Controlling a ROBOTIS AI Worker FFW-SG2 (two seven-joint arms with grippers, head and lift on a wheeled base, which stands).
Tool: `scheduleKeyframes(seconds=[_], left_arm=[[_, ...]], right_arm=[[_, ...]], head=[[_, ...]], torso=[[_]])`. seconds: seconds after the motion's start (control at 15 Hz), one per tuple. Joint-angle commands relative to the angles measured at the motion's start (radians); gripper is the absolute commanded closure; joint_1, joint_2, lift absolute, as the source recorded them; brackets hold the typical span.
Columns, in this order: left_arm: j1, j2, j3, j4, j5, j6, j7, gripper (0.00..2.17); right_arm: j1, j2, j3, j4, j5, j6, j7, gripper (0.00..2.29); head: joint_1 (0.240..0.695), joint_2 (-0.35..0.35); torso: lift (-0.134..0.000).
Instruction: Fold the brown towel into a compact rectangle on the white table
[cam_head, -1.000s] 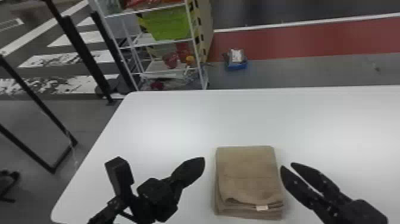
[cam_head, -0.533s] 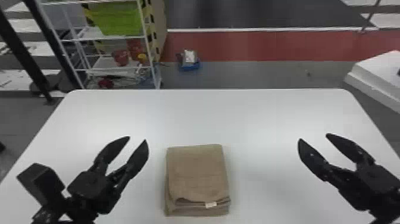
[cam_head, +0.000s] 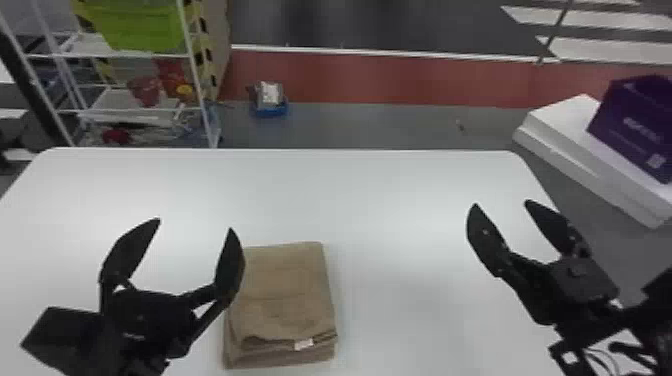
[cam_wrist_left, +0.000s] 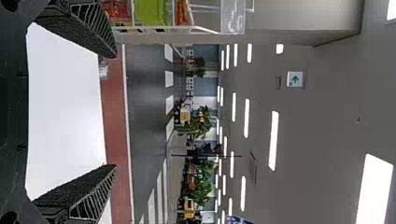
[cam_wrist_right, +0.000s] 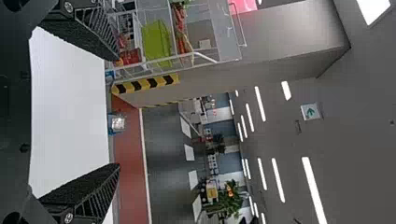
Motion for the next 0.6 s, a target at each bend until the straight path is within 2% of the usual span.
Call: scheduleKeyframes(seconds=[0.0,0.13,0.53], left_arm=[[0.002,-0.003,-0.023,-0.002,-0.015,0.045,0.016,0.05],[0.002,-0.003,-0.020,-0.012,-0.016,0.140,0.021,0.05],[-0.024,-0.003,0.025,-0.032,-0.031,0.158,0.049,0.05]], right_arm=[[0.018,0.009,0.016,0.006,0.033,-0.049,-0.024,0.09],[0.039,0.009,0.019,0.009,0.066,-0.052,-0.047,0.09],[0.064,0.009,-0.004,0.017,0.071,-0.037,-0.047,0.09]], head=[[0.695,-0.097],[0.695,-0.103],[0.695,-0.102]], torso=[[-0.124],[-0.124],[-0.124]])
